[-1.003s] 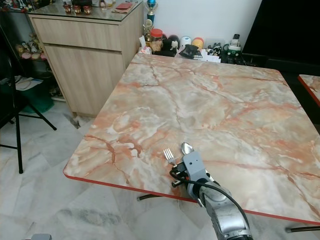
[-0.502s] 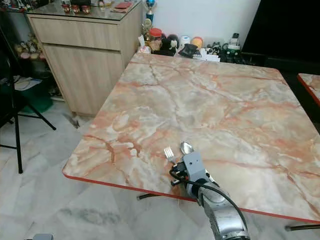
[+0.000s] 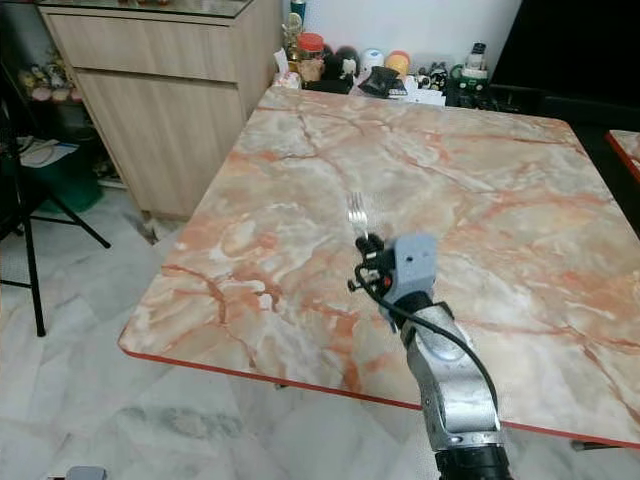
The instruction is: Setting the table
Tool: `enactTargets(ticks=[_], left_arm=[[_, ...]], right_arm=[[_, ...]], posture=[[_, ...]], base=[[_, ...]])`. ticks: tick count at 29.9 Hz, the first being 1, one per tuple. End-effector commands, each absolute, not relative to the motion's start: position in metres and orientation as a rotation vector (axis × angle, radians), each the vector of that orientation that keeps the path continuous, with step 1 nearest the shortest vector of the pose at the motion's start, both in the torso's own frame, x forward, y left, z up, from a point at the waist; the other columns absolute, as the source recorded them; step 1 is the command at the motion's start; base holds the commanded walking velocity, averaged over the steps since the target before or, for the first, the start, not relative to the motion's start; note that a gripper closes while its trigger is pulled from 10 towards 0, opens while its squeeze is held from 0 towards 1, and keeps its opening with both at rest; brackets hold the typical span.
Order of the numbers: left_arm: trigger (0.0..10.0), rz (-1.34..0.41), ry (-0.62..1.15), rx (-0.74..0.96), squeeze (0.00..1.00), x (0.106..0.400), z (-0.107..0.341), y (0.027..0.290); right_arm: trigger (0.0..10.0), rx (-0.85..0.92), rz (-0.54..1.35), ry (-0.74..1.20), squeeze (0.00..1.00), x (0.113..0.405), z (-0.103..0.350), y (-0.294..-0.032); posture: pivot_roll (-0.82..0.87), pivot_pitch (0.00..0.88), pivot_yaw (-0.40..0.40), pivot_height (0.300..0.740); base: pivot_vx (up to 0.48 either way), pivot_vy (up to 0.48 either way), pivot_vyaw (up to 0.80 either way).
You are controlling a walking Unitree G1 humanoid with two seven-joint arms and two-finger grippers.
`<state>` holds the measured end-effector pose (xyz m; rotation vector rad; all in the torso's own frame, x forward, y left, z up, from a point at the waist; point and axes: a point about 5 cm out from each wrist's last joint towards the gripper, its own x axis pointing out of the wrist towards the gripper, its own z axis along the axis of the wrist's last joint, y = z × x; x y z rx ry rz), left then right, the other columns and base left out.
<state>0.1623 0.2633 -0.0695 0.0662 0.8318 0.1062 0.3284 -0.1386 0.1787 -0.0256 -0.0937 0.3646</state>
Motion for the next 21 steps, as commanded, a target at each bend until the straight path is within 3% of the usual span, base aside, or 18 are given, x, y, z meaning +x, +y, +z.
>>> enactTargets(ticks=[1,7,15,21], left_arm=[[10.0,0.097,0.874,0.069,0.00,0.153,-0.075,0.261],[10.0,0.086,0.877,0.076,0.00,0.153,-0.075,0.261],[10.0,0.086,0.880,0.105,0.00,0.154,-0.073,0.265],[10.0,0.090,0.873,0.106,0.00,0.157,-0.072,0.265]], right_arm=[[10.0,-0.018,0.367,-0.088,0.00,0.325,0.176,-0.138],[10.0,-0.001,0.294,-0.146,0.00,0.320,0.185,-0.149],[10.0,0.001,0.105,-0.253,0.00,0.316,0.204,-0.185],[10.0,0.010,0.053,-0.258,0.00,0.316,0.207,-0.194]], posture=[[0.06,0.092,-0.026,0.740],[0.05,0.073,-0.026,0.740],[0.04,0.011,-0.030,0.740],[0.03,0.001,-0.035,0.740]], base=[[0.000,0.000,0.00],[0.000,0.000,0.00],[0.000,0.000,0.00],[0.000,-0.276,0.00]])
